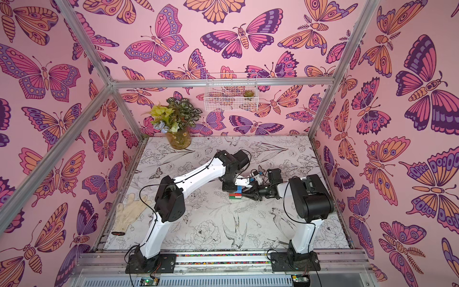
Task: Assemble the number 5 with lego
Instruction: Assemble the lego brick with the lego brick.
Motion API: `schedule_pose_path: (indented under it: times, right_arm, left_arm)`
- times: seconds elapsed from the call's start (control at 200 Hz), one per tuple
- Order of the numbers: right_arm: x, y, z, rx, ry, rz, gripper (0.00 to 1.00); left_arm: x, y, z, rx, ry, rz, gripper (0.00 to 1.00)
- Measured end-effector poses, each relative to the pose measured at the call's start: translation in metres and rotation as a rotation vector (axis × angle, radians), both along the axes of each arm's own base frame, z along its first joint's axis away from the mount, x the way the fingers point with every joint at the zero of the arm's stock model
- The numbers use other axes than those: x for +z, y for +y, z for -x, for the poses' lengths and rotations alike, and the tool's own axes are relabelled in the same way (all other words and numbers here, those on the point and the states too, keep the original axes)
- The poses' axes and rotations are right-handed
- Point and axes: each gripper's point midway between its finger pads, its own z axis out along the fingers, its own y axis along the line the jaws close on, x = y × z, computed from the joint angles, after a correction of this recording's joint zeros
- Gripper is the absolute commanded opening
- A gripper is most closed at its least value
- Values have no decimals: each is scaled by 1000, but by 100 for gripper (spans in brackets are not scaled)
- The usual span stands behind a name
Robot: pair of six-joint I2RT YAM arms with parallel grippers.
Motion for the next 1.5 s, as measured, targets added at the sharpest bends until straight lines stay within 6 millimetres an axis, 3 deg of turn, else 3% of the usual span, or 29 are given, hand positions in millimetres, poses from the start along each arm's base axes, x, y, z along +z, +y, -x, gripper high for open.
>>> schedule_pose_path:
  times: [0.225,0.295,0.31,0.35,0.371,1.147,1.497]
  right_arm:
    - [0,0,0,1,-10,8,34]
    - [0,3,1,8,-23,14,34]
    - [0,3,1,9,-24,15,34]
    - [0,4,1,12,-24,15,34]
    - [0,3,2,13,-23,15,34]
    - [0,3,1,7,-23,33,36]
    - [0,3,2,-3,-21,63,40]
  left_arm:
    - [-1,0,-1,4,-3,-6,42]
    - [-11,0,1,4,13,-21,47]
    - [-13,0,1,3,17,-26,54]
    - [-22,3,4,7,35,-53,94]
    - [-25,5,6,4,45,-62,100]
    - [-20,5,-1,24,31,-46,100]
    - [16,1,-19,56,-56,55,100]
